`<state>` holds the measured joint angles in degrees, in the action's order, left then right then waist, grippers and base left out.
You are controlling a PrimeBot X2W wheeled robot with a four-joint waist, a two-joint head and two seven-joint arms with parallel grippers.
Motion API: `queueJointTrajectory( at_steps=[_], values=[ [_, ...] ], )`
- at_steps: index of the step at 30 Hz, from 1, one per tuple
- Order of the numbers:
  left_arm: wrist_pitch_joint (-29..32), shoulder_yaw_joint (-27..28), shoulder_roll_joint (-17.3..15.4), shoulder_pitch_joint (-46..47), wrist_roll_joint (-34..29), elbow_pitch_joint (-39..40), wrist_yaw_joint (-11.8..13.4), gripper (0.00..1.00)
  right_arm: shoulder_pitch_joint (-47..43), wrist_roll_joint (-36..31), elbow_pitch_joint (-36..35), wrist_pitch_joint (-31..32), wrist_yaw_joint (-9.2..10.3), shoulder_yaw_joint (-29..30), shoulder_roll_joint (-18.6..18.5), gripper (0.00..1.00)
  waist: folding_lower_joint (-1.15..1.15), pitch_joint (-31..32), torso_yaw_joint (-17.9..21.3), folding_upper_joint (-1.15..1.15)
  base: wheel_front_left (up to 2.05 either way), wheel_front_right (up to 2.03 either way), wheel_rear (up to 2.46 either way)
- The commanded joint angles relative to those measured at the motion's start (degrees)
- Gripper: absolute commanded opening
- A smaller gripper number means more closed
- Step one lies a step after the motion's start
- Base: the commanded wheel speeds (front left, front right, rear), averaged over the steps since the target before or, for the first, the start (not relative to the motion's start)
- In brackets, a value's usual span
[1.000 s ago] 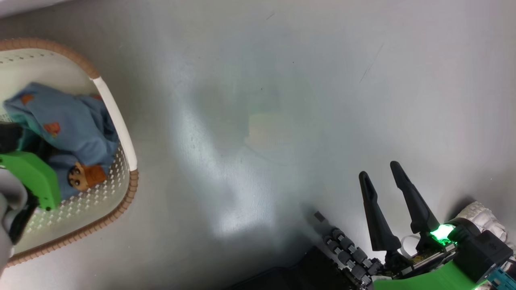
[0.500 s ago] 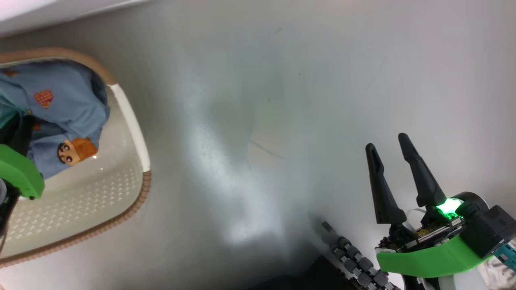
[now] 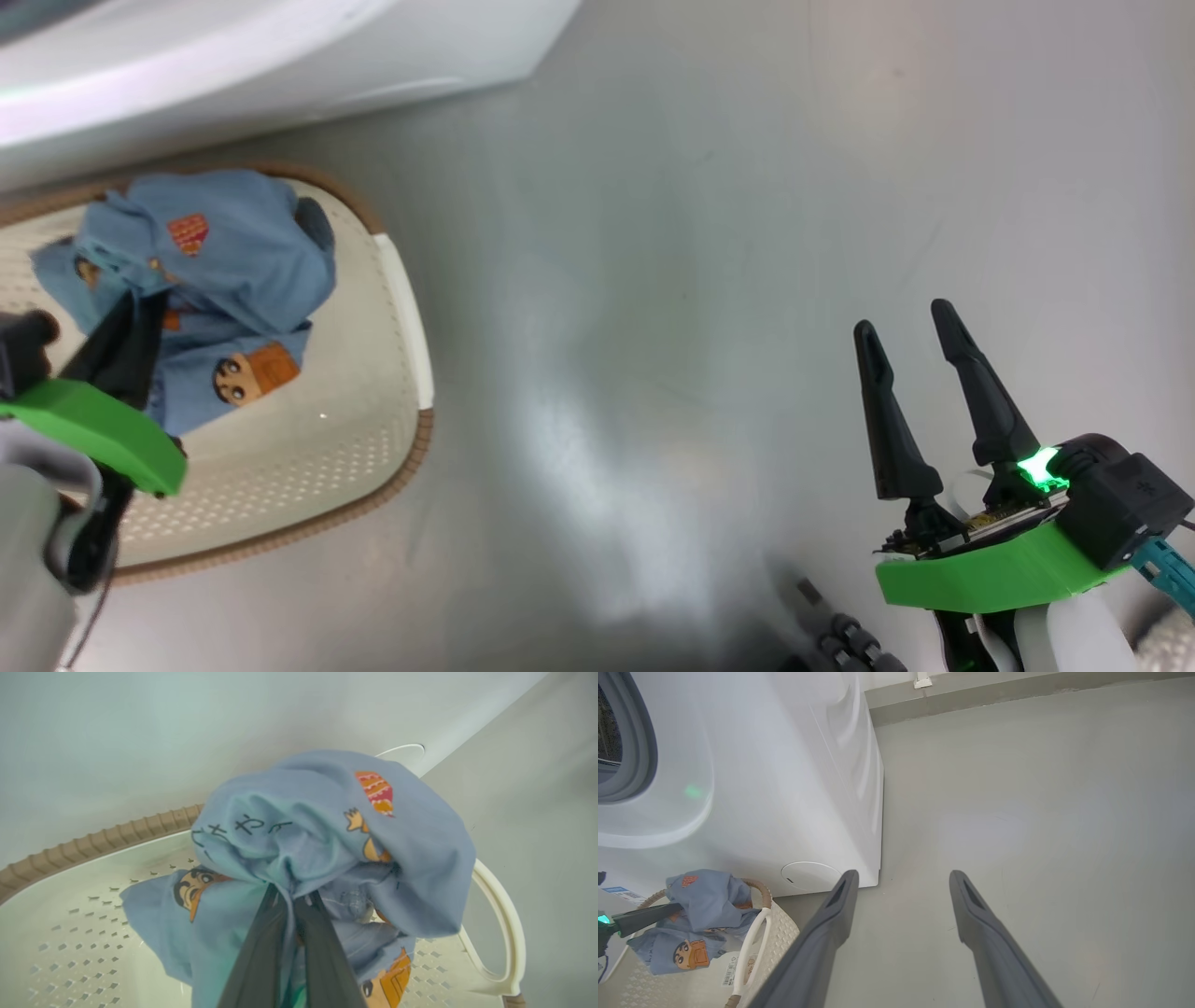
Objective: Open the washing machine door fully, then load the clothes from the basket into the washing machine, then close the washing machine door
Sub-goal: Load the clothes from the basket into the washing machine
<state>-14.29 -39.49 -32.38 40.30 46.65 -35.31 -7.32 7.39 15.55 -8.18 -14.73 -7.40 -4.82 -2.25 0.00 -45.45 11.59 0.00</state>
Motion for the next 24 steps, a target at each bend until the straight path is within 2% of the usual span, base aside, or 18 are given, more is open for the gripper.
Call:
queueJointTrajectory(
  at_steps=[1, 9, 17, 24],
  values=[
    [-0.70, 2.99, -1.80, -2.03, -1.00, 1.44, -0.16, 0.00, -0.58, -0.77, -0.60, -0.27, -0.09, -0.98, -0.63, 1.00, 0.00, 4.27, -3.22, 0.00, 0.00, 0.00, 0.00],
    [-0.71, 11.15, 2.65, -9.54, -5.32, 6.62, -0.17, 0.00, -0.09, -2.52, 2.79, -0.27, -0.09, -0.15, -0.63, 1.00, 0.00, 11.67, -6.38, 0.00, 0.00, 0.00, 0.00],
    [-0.71, 15.65, 6.72, -14.98, -9.42, 9.07, -0.17, 0.00, -0.35, -3.05, 6.29, -0.27, -0.09, 0.15, -0.63, 1.00, 0.00, 19.09, -8.61, 0.00, 0.00, 0.00, 0.00],
    [-0.71, 18.72, 9.36, -17.81, -12.00, 10.98, -0.17, 0.00, -0.73, -3.09, 8.09, -0.27, -0.09, -0.12, -0.63, 1.00, 0.00, 23.19, -9.43, 0.00, 0.00, 0.00, 0.00]
  ],
)
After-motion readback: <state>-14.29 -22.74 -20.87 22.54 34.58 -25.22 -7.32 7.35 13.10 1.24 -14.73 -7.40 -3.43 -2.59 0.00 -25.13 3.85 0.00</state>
